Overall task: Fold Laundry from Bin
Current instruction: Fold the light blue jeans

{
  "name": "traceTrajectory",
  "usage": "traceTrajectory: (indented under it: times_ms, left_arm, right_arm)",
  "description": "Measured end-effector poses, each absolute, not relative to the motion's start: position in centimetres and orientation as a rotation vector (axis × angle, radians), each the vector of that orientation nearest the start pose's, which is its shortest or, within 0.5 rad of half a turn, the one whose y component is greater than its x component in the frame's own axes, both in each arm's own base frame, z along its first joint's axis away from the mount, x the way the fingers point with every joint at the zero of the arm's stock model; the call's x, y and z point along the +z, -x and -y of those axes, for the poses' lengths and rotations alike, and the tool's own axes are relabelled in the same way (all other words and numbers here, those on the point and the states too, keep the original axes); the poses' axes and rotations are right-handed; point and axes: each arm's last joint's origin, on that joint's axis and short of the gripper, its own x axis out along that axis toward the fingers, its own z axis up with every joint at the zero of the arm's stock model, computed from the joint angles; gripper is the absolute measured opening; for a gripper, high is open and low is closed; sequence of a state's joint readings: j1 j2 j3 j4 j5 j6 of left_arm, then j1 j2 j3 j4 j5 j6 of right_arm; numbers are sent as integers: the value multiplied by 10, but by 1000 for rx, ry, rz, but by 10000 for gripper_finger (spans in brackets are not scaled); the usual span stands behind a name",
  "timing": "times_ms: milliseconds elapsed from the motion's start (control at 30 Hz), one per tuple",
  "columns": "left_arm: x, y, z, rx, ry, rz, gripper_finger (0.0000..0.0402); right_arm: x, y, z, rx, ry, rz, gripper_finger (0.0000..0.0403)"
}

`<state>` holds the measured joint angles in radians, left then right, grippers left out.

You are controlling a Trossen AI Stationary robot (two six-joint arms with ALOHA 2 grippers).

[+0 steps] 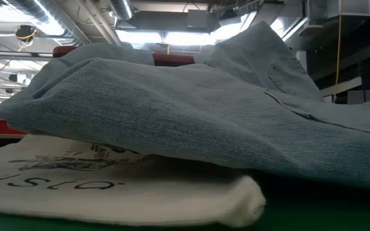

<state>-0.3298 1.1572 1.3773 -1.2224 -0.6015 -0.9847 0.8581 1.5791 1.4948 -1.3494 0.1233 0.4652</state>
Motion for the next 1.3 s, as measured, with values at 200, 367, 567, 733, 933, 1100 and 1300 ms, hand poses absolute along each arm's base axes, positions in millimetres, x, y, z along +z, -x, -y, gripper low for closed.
traceTrajectory:
  times_ms: [200, 367, 567, 733, 933, 1100, 1300]
  left_arm:
    - [375, -180, 28, 770, 461, -732, 76]
    - [375, -180, 24, 793, 468, -729, 76]
    - [374, -178, 22, 822, 435, -740, 76]
    - [369, -178, 16, 852, 446, -803, 95]
    - [351, -180, 6, 917, 459, -859, 141]
    - [334, -183, -4, 979, 472, -882, 158]
    - [324, -188, -13, 984, 553, -879, 154]
  right_arm:
    - [311, -199, -206, 282, 294, -1350, 150]
    - [312, -203, -202, 298, 319, -1344, 150]
    - [312, -203, -202, 299, 349, -1330, 150]
    - [312, -203, -202, 298, 350, -1329, 150]
    - [312, -203, -202, 299, 351, -1329, 150]
    - [312, -203, -202, 299, 351, -1329, 150]
    - [312, -203, -202, 299, 351, -1329, 150]
